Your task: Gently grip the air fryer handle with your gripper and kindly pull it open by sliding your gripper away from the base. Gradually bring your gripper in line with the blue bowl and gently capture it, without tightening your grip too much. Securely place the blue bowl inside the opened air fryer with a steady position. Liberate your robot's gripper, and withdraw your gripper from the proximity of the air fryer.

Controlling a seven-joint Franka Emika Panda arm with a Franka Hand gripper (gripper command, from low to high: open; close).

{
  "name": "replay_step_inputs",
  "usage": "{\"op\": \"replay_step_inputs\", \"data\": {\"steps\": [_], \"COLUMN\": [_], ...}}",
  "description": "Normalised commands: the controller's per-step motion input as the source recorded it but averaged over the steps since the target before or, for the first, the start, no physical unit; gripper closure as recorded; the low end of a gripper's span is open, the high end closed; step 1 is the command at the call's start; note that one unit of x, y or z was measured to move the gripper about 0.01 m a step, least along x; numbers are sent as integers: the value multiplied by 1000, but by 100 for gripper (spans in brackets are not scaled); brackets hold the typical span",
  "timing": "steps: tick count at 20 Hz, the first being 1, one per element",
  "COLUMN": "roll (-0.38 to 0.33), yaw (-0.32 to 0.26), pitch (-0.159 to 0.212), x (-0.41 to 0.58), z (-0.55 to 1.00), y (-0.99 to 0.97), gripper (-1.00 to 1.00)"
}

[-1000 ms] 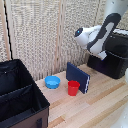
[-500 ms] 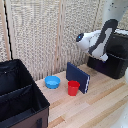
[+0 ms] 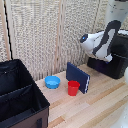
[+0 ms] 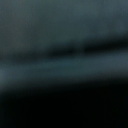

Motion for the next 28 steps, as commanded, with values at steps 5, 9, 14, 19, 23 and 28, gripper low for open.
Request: {"op": "replay_step_inputs", "data": {"steps": [5, 9, 14, 19, 23, 28], "roll": [9, -9, 138, 237, 231, 143], "yaw": [3, 0, -69, -91, -87, -67], "pitch": [-13, 0, 55, 45, 29, -14], "x": [-33, 41, 17, 0, 19, 1], "z": [0, 1, 339, 342, 381, 271], "y": [-74, 121, 417, 476, 563, 737], "gripper": [100, 100, 100, 100, 100, 100]}}
